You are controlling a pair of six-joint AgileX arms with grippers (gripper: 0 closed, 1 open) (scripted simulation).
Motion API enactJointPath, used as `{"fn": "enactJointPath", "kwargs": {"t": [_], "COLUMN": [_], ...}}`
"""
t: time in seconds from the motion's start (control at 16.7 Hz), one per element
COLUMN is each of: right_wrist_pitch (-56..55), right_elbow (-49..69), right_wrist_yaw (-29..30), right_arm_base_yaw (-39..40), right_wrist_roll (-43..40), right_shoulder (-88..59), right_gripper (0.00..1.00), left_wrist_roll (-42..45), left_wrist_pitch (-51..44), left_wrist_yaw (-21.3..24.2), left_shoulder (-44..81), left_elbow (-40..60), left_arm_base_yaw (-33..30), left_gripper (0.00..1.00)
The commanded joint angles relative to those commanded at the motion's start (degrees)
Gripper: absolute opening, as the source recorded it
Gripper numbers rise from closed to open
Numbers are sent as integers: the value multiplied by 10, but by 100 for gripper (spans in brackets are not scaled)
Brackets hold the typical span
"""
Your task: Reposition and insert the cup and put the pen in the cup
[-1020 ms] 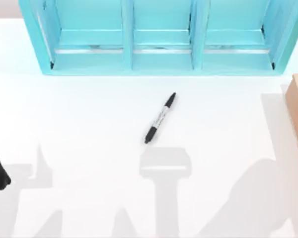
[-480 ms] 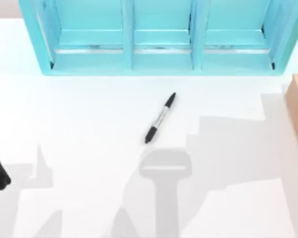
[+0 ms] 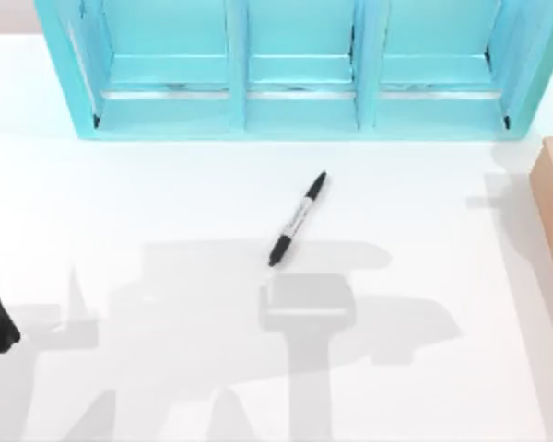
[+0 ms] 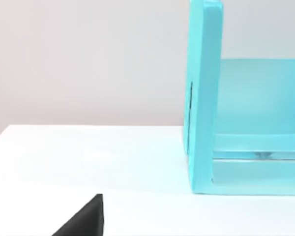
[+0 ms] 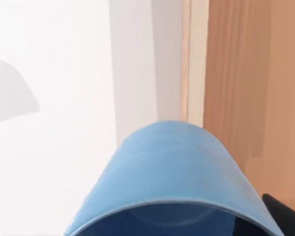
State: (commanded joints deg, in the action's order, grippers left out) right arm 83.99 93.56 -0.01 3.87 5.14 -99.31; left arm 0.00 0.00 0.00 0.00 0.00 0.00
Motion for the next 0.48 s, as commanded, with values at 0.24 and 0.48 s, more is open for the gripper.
{"fn": "enactJointPath", "kwargs": {"t": [0.24, 0.48], "right_wrist_pitch": [-11, -100], "right_elbow": [-9, -68], "right_wrist_yaw": [-2, -7], "right_arm_base_yaw": [7, 80], "right_wrist_roll": [6, 66], "right_shoulder": [-4, -16], "right_gripper": [0, 0], "left_wrist_roll": [0, 0], "left_wrist_pitch": [0, 0], "left_wrist_yaw": [0, 0], "left_shoulder": [0, 0], "left_elbow": [0, 0], "left_arm_base_yaw": [0, 0], "left_gripper": [100, 100]}}
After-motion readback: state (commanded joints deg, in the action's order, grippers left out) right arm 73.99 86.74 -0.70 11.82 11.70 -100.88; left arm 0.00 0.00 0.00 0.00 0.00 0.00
